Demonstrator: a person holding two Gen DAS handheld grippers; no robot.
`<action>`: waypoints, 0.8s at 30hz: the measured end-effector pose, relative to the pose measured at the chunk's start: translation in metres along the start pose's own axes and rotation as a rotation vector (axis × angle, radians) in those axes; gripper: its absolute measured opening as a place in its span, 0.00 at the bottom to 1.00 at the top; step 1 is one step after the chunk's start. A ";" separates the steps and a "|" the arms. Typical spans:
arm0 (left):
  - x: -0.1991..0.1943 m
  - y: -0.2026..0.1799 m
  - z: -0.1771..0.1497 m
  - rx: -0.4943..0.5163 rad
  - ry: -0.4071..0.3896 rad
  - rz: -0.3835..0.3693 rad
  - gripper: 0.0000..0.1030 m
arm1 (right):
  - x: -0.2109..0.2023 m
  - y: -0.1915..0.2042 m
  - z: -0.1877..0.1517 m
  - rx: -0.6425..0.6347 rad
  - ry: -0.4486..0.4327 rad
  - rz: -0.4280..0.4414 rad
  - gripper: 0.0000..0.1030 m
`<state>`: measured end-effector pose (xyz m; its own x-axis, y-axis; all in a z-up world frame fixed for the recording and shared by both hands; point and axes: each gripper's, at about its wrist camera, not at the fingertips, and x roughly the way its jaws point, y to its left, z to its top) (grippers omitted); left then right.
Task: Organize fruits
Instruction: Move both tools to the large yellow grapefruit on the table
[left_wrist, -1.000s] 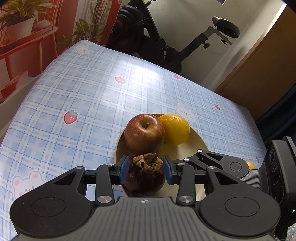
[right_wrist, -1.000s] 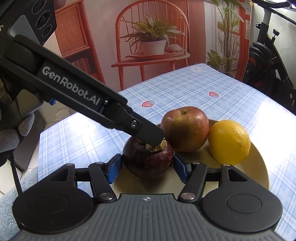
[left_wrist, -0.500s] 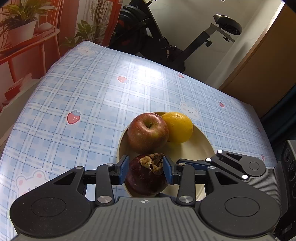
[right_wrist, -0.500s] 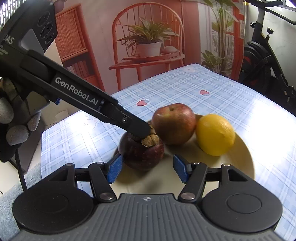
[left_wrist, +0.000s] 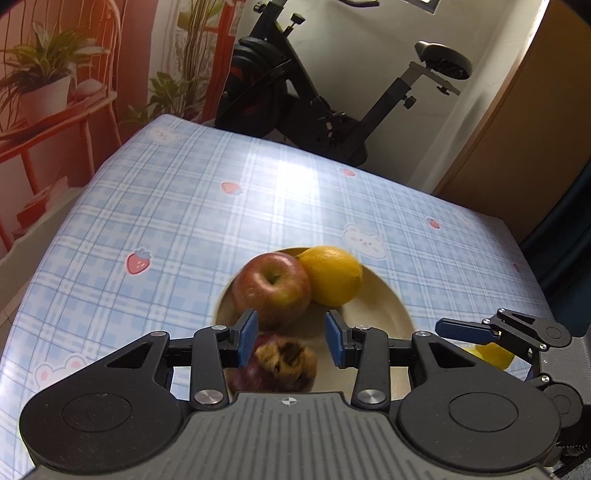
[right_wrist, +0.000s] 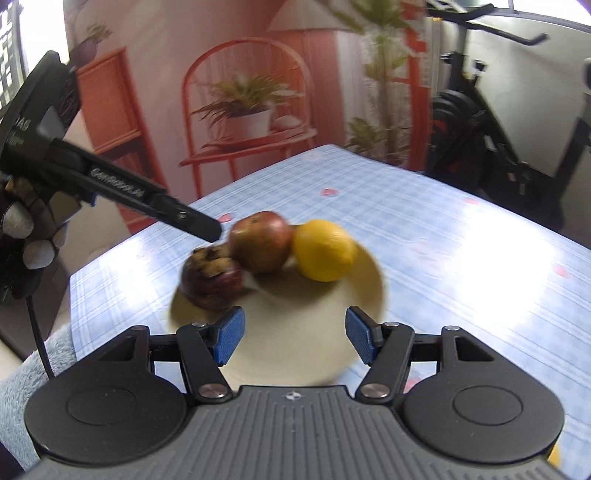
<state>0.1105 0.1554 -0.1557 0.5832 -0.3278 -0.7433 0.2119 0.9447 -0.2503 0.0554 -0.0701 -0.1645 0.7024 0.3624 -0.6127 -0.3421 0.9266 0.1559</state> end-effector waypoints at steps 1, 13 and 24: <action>0.000 -0.005 0.000 0.005 -0.009 -0.003 0.41 | -0.006 -0.005 -0.002 0.011 -0.007 -0.011 0.62; 0.008 -0.083 -0.005 0.089 -0.087 -0.050 0.41 | -0.064 -0.054 -0.024 0.105 -0.055 -0.134 0.62; 0.024 -0.134 -0.020 0.163 -0.081 -0.086 0.41 | -0.096 -0.082 -0.051 0.147 -0.071 -0.191 0.62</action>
<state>0.0798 0.0211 -0.1522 0.6172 -0.4134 -0.6695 0.3841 0.9009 -0.2022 -0.0164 -0.1864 -0.1580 0.7895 0.1809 -0.5865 -0.1085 0.9817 0.1568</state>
